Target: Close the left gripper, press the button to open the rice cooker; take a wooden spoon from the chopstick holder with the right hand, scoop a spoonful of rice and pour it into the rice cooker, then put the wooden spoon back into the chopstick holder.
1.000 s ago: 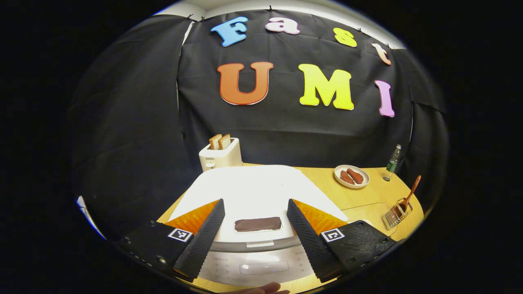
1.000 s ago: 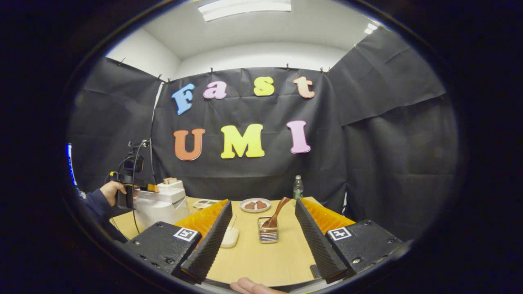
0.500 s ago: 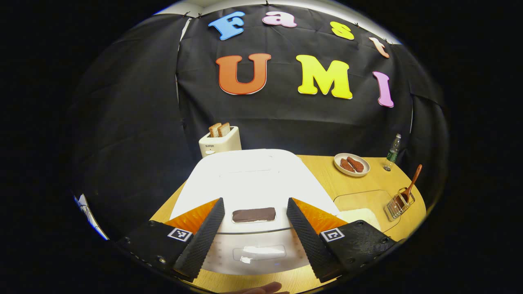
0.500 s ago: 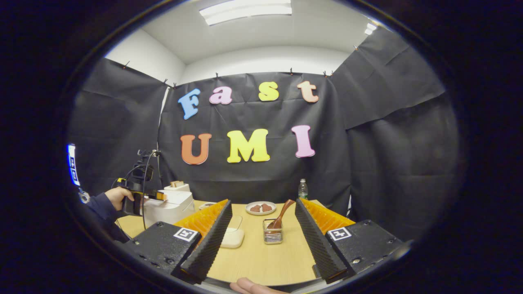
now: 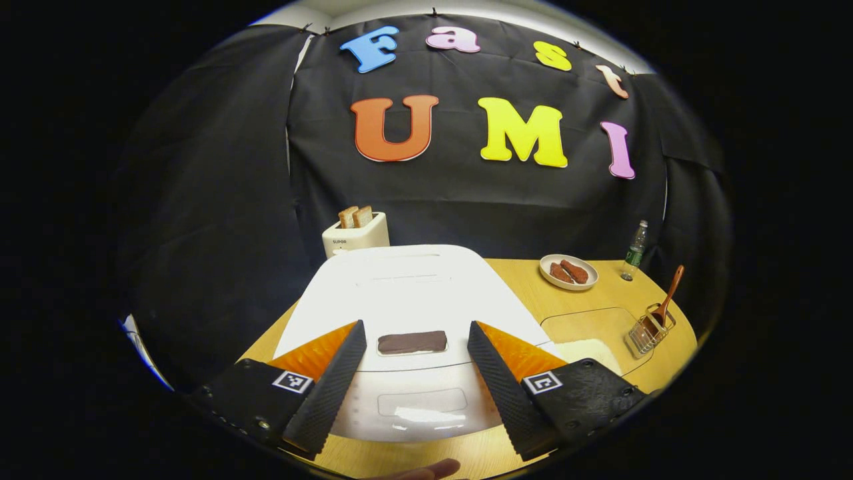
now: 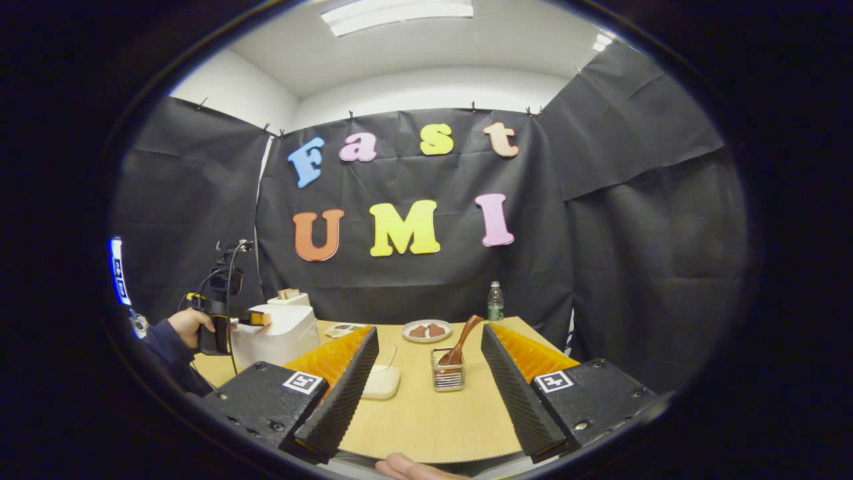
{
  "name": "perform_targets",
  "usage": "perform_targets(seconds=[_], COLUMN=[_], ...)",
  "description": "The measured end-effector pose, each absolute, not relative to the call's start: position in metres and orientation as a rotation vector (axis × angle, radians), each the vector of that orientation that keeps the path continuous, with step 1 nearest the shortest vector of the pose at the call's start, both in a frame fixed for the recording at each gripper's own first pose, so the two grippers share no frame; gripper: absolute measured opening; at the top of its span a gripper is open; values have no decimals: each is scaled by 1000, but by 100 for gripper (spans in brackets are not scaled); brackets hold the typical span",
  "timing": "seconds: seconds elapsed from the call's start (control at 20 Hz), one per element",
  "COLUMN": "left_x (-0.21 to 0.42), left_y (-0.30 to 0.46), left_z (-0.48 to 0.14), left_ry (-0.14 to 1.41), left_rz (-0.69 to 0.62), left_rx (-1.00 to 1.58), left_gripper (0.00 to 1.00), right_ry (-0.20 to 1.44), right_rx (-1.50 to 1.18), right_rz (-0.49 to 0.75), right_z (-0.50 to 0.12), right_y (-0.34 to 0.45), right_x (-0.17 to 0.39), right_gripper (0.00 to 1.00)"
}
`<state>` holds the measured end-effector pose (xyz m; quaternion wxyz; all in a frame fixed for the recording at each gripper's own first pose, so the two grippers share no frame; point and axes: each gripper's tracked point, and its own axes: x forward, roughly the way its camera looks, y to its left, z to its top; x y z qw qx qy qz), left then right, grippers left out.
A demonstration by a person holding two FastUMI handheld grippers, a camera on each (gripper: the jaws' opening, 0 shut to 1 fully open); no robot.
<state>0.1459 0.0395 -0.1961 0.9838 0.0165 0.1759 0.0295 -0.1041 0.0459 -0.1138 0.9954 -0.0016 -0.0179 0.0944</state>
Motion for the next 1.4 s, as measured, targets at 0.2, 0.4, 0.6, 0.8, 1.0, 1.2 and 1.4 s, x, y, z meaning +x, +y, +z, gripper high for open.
perform_targets(seconds=[0.2, 0.4, 0.6, 0.8, 1.0, 1.2, 1.4], left_x=[152, 156, 153, 133, 92, 40, -10], left_y=[40, 41, 41, 38, 37, 11, -19], left_z=[-197, -196, -188, -149, -97, -74, -59], left_ry=[321, 312, 289, 209, 94, 45, -7], left_rz=[78, 85, 74, 74, 95, 56, 3], left_rx=[24, 18, 11, 33, 73, 55, -30], left_gripper=[100, 100, 98, 96, 96, 95, 95], right_ry=[-32, -31, -36, -44, -42, -39, -47], right_rx=[-9, -11, -13, -7, 1, 4, -5], right_rz=[194, 182, 167, 151, 145, 136, 133], right_z=[-115, -116, -115, -114, -117, -117, -115], right_y=[46, 41, 37, 32, 29, 27, 27], right_x=[-106, -104, -101, -96, -94, -96, -99], right_gripper=[99, 100, 100, 100, 100, 100, 100])
